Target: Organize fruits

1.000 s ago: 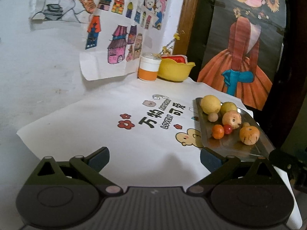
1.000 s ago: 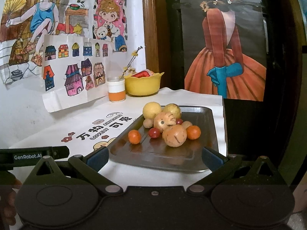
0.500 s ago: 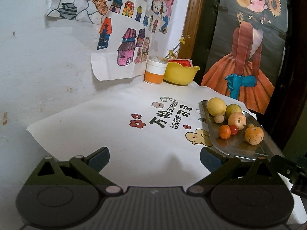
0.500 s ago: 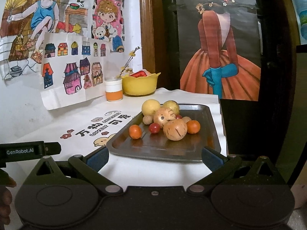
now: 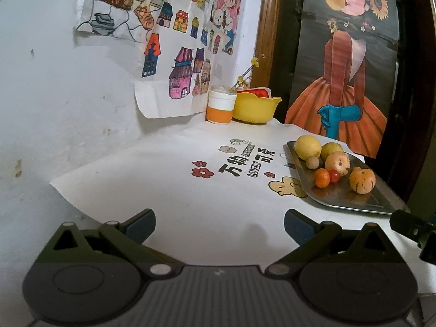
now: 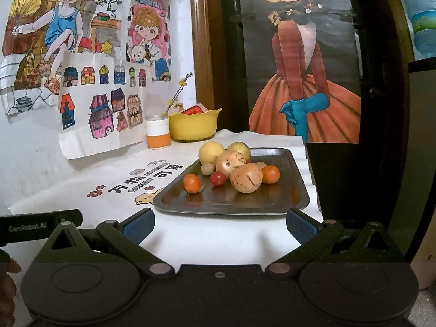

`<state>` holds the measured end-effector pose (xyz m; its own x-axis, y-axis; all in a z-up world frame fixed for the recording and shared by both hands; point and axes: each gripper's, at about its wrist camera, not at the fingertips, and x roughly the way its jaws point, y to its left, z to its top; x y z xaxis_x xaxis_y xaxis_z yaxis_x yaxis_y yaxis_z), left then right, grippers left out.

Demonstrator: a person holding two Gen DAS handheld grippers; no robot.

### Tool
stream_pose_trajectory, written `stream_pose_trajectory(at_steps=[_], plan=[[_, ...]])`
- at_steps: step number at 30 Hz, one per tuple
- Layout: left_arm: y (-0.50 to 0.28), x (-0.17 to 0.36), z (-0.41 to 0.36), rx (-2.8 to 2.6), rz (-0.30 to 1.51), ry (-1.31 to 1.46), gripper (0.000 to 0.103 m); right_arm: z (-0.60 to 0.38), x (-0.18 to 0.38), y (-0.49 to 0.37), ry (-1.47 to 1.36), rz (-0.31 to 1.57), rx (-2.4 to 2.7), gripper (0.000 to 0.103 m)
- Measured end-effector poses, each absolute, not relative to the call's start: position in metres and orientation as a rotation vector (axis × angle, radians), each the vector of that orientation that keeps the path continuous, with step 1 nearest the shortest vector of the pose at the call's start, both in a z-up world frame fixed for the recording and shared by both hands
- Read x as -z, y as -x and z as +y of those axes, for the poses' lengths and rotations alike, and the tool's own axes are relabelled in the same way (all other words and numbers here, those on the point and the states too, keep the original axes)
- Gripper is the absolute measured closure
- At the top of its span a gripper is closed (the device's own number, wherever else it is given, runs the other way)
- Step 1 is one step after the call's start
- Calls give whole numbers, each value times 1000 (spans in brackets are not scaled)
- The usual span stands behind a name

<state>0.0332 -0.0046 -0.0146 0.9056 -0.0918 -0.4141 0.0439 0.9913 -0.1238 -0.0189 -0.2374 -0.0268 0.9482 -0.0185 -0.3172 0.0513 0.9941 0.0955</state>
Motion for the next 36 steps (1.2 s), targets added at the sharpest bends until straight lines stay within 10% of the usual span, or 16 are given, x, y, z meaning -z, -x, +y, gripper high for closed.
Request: stream_pose_trajectory(at_steps=[36], plan=[[-7, 22, -1, 90, 380, 121, 0, -233, 38, 37, -82, 284, 67, 1]])
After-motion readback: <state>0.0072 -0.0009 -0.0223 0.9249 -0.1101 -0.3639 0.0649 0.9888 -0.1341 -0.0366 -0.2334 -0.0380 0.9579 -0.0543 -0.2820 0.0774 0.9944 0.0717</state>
